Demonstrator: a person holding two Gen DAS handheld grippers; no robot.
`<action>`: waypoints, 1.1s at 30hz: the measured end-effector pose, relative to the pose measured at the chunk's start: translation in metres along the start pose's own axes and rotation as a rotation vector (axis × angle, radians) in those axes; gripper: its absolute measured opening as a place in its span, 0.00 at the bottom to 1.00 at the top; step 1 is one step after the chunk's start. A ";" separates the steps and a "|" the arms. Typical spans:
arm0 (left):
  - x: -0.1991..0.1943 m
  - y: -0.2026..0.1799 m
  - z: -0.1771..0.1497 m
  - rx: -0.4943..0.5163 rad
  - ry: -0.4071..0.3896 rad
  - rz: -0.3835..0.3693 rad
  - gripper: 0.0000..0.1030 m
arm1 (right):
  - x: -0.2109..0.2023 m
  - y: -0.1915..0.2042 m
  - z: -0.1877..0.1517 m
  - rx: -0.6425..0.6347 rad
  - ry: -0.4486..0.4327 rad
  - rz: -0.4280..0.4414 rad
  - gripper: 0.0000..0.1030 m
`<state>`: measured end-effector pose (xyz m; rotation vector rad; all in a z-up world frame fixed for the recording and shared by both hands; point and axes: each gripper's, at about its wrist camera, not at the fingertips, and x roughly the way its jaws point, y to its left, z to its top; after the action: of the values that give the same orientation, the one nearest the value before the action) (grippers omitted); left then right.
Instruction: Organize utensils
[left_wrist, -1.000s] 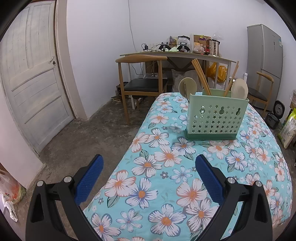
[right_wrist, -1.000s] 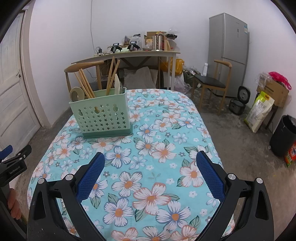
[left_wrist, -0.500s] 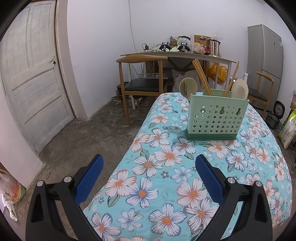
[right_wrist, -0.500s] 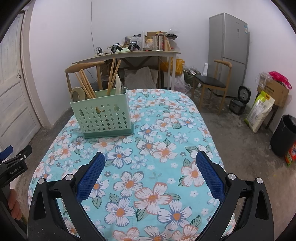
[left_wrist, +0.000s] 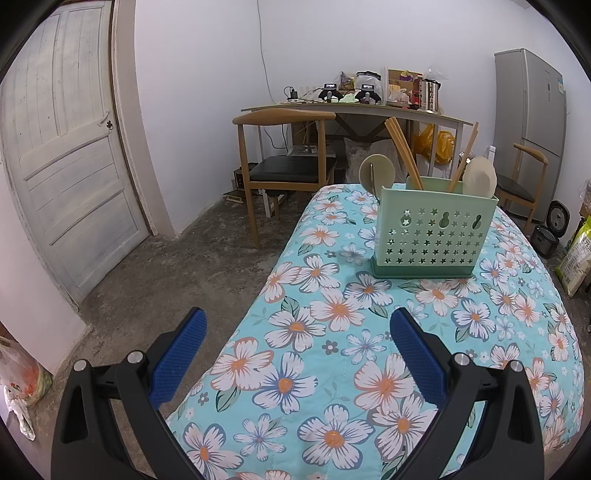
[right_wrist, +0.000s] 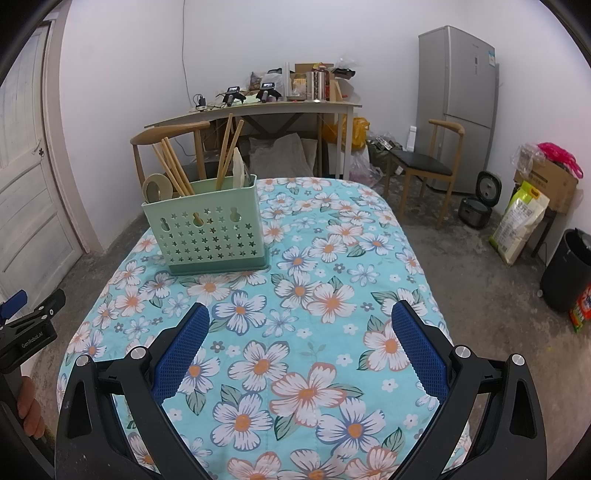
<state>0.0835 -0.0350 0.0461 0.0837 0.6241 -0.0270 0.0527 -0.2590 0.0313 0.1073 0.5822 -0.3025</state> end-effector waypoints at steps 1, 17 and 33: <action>0.000 0.000 0.000 0.000 0.000 0.000 0.95 | 0.000 0.000 0.000 0.000 0.000 0.000 0.92; 0.000 0.000 0.000 -0.001 -0.001 0.000 0.95 | 0.000 0.005 0.001 -0.001 0.000 0.003 0.92; 0.000 0.000 0.000 -0.003 0.002 -0.002 0.95 | -0.001 0.004 0.002 -0.002 -0.001 0.005 0.92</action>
<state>0.0835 -0.0346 0.0465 0.0800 0.6263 -0.0276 0.0538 -0.2548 0.0333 0.1068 0.5814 -0.2971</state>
